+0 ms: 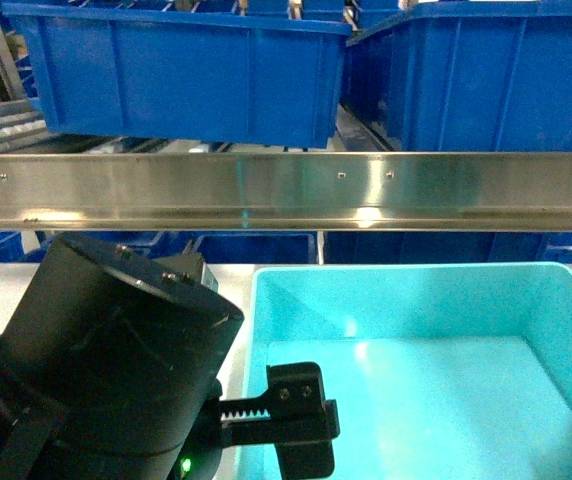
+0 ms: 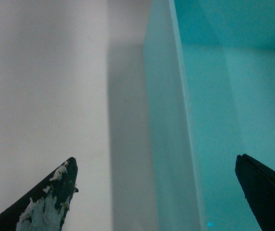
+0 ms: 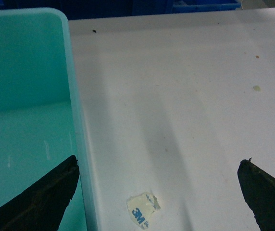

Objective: Organize blue bins on left shelf correctly

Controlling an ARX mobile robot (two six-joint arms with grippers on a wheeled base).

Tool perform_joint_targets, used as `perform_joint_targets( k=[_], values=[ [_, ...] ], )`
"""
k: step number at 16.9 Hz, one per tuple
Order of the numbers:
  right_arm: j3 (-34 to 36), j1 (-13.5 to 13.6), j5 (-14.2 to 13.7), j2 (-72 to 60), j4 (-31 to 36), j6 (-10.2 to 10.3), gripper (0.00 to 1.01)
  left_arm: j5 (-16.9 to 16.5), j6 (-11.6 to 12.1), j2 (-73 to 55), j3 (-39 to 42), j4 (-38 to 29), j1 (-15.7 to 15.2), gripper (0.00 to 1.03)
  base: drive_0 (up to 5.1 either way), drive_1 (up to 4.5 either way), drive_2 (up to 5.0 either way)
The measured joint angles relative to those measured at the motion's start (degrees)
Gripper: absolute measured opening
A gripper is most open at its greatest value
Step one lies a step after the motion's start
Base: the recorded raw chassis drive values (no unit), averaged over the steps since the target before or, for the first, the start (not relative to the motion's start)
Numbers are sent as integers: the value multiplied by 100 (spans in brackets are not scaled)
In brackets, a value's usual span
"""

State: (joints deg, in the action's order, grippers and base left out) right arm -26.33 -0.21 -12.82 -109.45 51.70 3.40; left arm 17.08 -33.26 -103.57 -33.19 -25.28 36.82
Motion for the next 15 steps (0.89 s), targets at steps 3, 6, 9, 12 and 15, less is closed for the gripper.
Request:
perform_joint_targets(
  k=[3,6,9,12,15],
  values=[
    [181,146,-138,4,66,22,98,-13,-129,251,229,74,168,98,0,0,0],
    [170,173,-155,7,26,0,98,76,-142,168,175,275,138,98,0,0,0],
    [170,173,-157,7,28,0,98,90,-142,162,175,271,133,98,0,0,0],
    [170,173,-160,7,28,0,98,87,-142,162,175,271,133,98,0,0,0],
    [170,173,-162,7,28,0,98,90,-142,162,175,271,133,98,0,0,0]
  ],
)
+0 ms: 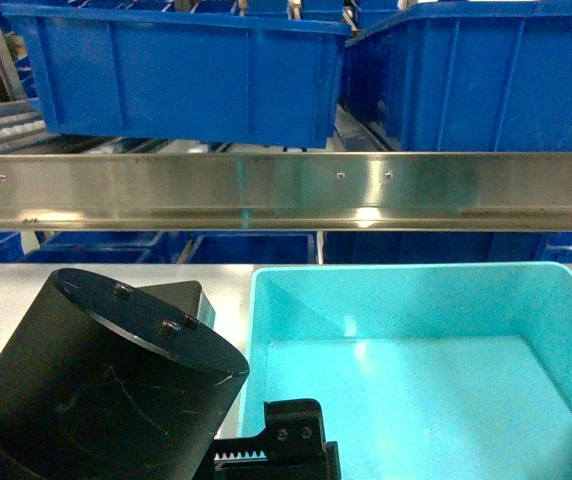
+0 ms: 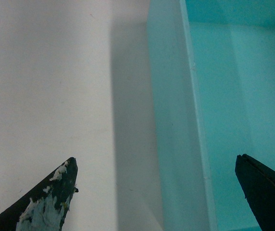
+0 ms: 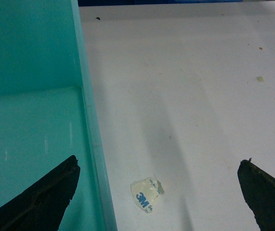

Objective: Organize blue bins on left shelf correctly

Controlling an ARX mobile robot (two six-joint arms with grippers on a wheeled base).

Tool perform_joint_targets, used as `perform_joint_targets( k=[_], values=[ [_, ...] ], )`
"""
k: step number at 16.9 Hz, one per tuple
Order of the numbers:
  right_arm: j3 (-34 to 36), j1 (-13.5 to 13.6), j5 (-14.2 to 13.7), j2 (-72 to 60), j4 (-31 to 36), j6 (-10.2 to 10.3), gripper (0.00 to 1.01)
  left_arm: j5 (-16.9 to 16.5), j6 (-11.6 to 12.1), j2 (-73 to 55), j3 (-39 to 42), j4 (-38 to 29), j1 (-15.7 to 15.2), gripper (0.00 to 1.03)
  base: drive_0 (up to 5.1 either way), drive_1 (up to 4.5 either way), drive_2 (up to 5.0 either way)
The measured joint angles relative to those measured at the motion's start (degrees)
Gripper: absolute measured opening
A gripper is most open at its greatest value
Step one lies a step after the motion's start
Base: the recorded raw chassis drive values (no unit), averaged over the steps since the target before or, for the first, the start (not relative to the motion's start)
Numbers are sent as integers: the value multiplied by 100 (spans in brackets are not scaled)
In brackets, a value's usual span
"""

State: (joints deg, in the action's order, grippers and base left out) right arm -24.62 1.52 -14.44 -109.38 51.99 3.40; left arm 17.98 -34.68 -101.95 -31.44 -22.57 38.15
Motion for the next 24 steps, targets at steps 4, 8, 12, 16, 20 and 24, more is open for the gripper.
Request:
perform_joint_targets(
  k=[4,8,12,16,20,24],
  values=[
    [0,0,-7,0,0,0,82,0,13,0,0,0,0,89,0,0,0],
    [0,33,79,0,-2,0,42,-46,13,0,-26,-20,17,48,0,0,0],
    [0,81,339,7,-4,-22,6,-125,13,0,-81,-70,39,9,0,0,0],
    [4,79,413,39,24,131,2,-59,33,2,-90,-98,37,2,0,0,0],
    [85,87,503,503,-315,153,2,-42,254,240,-24,-39,-50,2,0,0,0],
    [74,111,614,1576,-957,59,2,136,557,892,-59,109,-111,2,0,0,0]
  ],
)
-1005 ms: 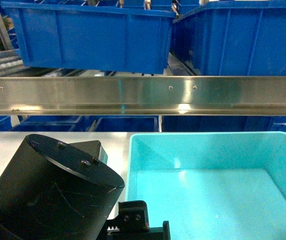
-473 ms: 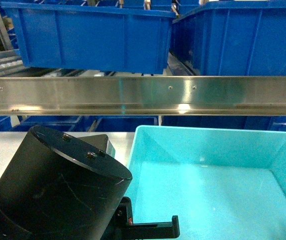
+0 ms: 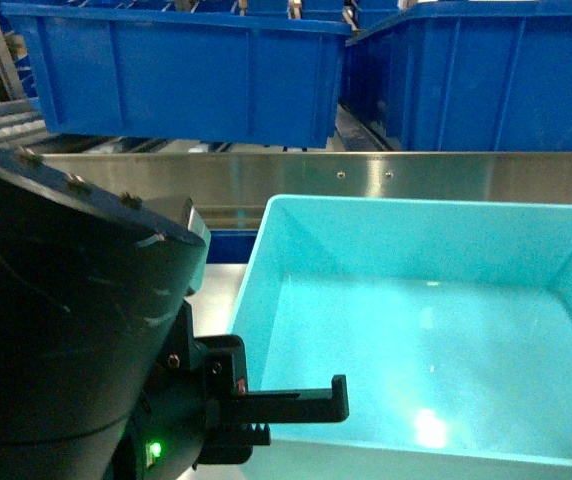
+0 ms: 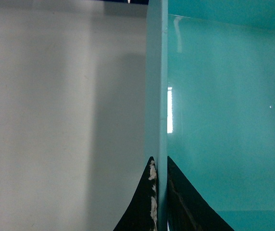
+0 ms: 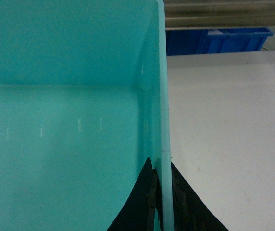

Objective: Organize blue bins on left shelf correctly

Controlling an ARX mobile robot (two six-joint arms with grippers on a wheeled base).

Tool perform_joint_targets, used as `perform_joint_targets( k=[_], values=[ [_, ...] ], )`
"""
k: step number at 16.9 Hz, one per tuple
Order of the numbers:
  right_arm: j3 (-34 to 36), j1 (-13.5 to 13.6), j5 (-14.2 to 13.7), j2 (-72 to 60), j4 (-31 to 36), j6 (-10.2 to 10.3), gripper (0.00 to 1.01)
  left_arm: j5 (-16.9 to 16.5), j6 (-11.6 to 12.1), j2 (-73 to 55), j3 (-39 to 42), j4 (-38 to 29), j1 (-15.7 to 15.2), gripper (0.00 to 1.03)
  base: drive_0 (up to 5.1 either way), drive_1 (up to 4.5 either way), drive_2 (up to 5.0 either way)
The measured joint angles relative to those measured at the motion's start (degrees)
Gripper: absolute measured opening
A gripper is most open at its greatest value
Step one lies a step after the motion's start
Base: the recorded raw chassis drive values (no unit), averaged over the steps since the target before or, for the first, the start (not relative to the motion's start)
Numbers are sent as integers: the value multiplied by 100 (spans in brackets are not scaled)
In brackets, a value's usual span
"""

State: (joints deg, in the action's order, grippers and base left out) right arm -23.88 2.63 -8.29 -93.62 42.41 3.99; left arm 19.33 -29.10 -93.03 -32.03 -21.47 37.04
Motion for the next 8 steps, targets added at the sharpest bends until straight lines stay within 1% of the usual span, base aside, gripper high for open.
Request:
perform_joint_targets(
  k=[1,2,3,4,8],
  values=[
    [0,0,68,476,-356,-90,2,35,140,286,-4,111,0,2,0,0,0],
    [2,-7,160,1086,-555,-289,2,146,271,570,-22,168,0,2,0,0,0],
    [31,-7,212,1266,-275,-503,2,168,278,581,-57,127,0,2,0,0,0],
    [31,-11,212,1292,-295,-555,2,168,280,581,-76,127,0,2,0,0,0],
    [31,-13,212,1272,-319,-560,2,166,284,581,-79,146,0,2,0,0,0]
  ],
)
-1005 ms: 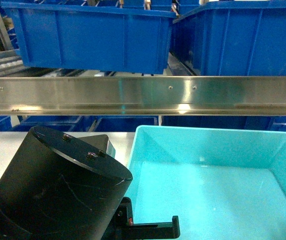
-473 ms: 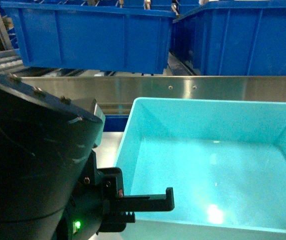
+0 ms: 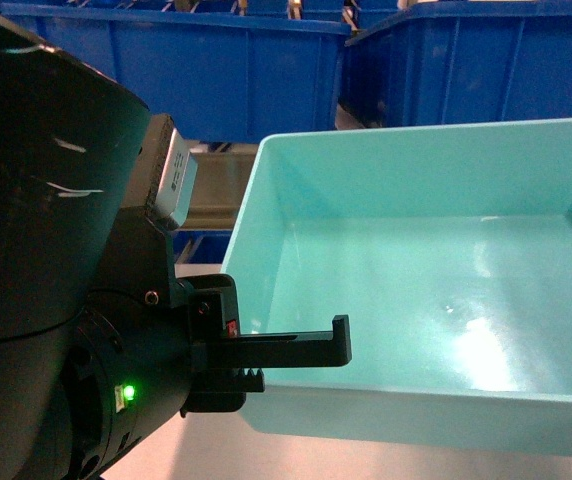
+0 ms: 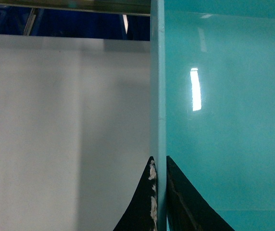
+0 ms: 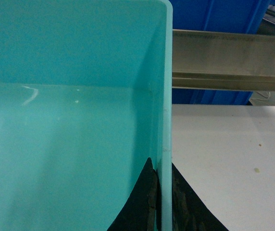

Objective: Organize blue bins on left shelf correctly

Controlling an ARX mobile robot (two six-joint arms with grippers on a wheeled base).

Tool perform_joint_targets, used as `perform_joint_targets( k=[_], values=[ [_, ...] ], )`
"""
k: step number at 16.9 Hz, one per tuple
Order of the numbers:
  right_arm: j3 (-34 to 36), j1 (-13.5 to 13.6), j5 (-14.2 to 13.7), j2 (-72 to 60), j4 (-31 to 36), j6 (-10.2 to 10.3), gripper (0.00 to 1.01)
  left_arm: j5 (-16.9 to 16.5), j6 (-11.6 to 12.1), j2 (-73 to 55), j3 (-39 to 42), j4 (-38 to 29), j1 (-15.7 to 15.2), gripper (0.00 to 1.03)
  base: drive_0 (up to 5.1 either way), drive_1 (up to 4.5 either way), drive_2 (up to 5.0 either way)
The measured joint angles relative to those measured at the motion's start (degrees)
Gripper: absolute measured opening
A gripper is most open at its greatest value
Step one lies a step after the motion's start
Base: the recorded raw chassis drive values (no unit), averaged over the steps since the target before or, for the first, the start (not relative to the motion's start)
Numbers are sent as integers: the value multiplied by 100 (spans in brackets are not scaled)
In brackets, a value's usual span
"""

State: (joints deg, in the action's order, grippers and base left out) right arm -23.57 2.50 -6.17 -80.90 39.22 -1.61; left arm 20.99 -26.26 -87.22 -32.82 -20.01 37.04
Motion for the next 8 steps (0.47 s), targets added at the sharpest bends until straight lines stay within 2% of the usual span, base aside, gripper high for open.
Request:
perform_joint_targets(
  k=[3,8],
  values=[
    [0,0,2,0,0,-2,2,2,0,0,0,2,0,2,0,0,0],
    [2,-7,11,-4,22,-7,2,7,20,-4,-9,-20,-4,2,8,-421,437]
  ],
)
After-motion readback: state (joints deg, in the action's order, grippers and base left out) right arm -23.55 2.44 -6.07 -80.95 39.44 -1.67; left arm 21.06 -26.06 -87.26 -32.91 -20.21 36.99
